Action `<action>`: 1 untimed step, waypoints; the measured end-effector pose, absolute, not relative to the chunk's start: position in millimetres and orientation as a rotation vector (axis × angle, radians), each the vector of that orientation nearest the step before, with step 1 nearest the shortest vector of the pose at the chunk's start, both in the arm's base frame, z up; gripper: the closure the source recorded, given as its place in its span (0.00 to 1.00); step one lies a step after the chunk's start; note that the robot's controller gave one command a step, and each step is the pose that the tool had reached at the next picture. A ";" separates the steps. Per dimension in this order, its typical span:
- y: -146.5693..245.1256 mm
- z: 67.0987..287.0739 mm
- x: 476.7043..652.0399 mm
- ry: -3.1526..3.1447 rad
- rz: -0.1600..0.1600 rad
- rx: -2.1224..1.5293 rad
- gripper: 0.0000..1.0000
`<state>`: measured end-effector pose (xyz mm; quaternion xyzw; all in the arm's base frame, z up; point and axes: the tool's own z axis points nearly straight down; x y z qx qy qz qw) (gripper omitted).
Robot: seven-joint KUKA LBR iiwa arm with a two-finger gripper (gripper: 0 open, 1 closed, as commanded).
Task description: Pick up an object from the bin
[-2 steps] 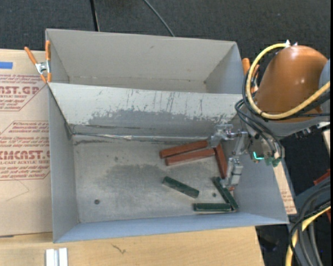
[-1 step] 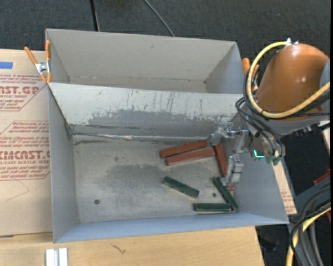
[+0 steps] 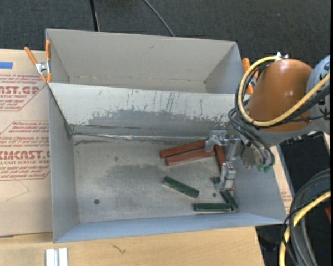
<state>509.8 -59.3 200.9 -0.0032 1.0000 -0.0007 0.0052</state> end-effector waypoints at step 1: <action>-73.5 130.7 503.1 3.134 0.001 0.125 0.00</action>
Offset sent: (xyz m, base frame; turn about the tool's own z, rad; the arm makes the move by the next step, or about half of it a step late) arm -0.0164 -0.0163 -0.0969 0.0344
